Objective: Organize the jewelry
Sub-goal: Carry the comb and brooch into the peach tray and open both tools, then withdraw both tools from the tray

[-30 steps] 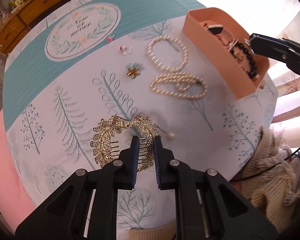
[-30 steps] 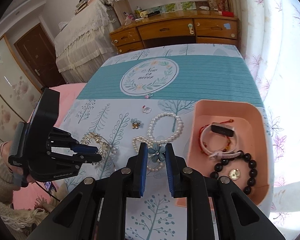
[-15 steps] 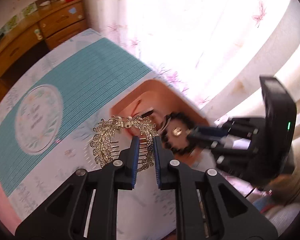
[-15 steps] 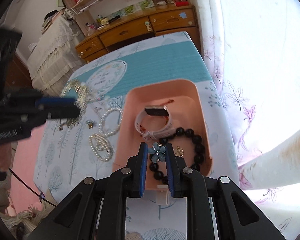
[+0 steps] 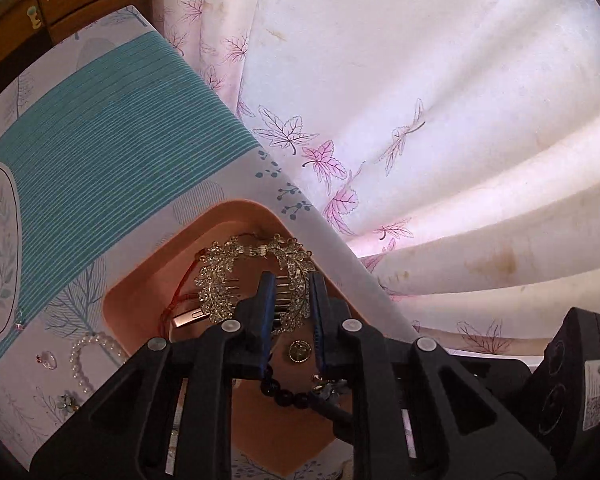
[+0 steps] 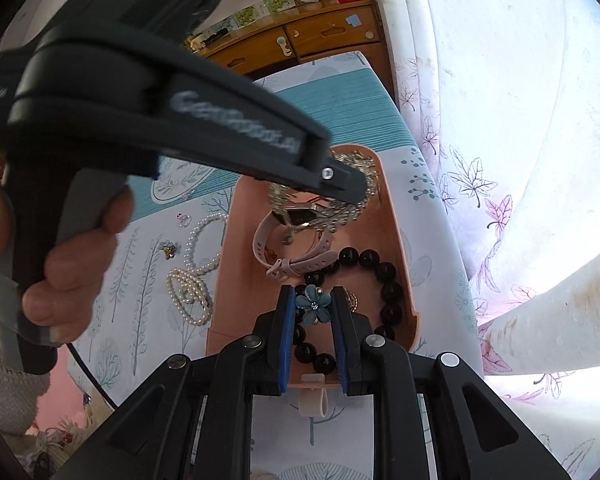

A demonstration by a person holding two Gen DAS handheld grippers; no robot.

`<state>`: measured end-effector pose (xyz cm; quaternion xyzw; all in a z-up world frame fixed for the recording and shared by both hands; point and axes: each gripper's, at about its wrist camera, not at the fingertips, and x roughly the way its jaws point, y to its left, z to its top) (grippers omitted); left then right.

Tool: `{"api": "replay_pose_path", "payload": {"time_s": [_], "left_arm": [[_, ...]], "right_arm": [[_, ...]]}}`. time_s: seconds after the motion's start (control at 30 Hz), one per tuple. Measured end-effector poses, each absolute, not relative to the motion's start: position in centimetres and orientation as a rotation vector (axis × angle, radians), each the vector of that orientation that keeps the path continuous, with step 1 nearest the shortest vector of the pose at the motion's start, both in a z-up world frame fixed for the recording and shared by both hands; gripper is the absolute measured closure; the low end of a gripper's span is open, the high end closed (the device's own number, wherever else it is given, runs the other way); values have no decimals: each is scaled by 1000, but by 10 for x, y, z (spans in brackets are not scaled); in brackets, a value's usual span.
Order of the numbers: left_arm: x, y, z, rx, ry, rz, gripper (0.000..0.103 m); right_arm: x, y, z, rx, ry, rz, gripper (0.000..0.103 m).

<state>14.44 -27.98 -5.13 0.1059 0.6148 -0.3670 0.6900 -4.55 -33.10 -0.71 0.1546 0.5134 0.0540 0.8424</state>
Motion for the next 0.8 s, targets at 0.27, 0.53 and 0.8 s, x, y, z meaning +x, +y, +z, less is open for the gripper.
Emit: {"api": "replay_pose_path", "payload": {"time_s": [0.27, 0.53, 0.8], "left_arm": [[138, -254, -38, 211, 1324, -806, 47], [120, -185, -22, 190, 1252, -738, 47], [86, -105, -22, 231, 1164, -637, 47]], "right_arm": [[-32, -333, -13, 339, 1107, 109, 84], [-28, -320, -11, 314, 1100, 139, 83], [-27, -300, -11, 295, 1108, 178, 83]]}}
